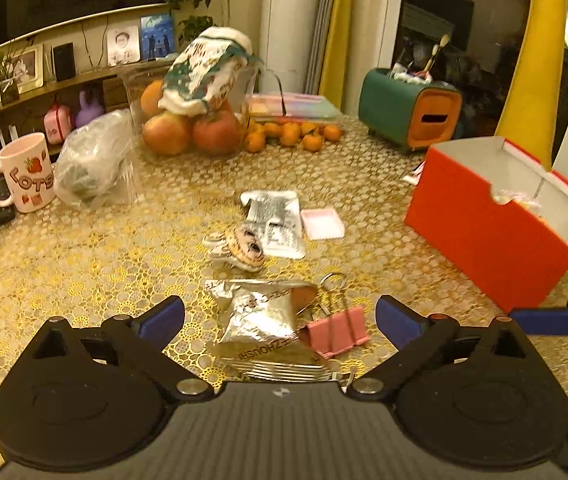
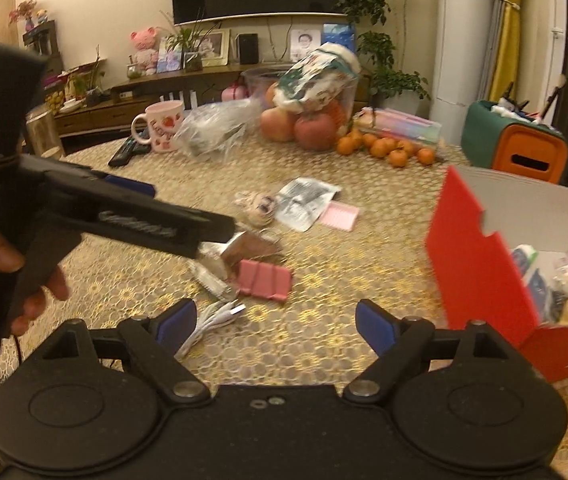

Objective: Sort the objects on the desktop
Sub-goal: 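Move both tools back over the remaining items on the table, then grasp the foil packet with the left tool while the right tool grasps the white cable, then carry the foil packet and white cable with both tools over the red box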

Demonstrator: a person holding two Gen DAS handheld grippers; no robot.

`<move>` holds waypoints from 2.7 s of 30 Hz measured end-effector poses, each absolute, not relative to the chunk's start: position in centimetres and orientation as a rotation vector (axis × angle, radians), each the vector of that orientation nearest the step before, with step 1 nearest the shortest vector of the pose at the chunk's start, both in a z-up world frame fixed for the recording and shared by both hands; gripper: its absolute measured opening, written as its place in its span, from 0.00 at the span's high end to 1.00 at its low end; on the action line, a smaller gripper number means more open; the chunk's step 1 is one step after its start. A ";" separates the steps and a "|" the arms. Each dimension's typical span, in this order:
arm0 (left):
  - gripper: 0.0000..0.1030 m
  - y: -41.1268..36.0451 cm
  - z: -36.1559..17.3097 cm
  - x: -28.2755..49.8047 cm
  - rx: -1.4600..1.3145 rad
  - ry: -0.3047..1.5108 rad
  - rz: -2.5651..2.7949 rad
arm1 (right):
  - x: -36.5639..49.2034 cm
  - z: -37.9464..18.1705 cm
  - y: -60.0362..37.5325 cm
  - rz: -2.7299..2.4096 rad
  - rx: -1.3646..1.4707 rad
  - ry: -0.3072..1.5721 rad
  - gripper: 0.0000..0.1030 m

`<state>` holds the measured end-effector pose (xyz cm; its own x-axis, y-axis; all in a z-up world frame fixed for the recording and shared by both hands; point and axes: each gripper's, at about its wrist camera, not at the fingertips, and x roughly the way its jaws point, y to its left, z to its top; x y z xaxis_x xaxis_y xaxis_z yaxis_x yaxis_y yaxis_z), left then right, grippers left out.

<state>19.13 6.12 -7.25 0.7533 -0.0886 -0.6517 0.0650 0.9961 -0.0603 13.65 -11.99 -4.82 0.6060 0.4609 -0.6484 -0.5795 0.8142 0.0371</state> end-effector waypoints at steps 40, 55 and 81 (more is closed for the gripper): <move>0.08 8.3 -12.8 23.4 -0.060 0.756 -0.017 | 15.0 -11.8 -4.9 0.549 -0.219 0.738 0.48; 0.49 7.8 -12.8 22.6 -0.110 0.757 -0.056 | 15.3 -11.5 -5.6 0.543 -0.192 0.752 0.83; 0.51 5.0 -8.9 15.0 -0.190 0.745 -0.025 | 14.4 -7.4 -13.5 0.454 -0.039 0.714 0.85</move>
<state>15.01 5.00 -8.93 0.7355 -0.0903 -0.6715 -0.0444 0.9825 -0.1808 14.37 -13.46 -7.42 0.6628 0.3883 -0.6402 -0.4147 0.9023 0.1179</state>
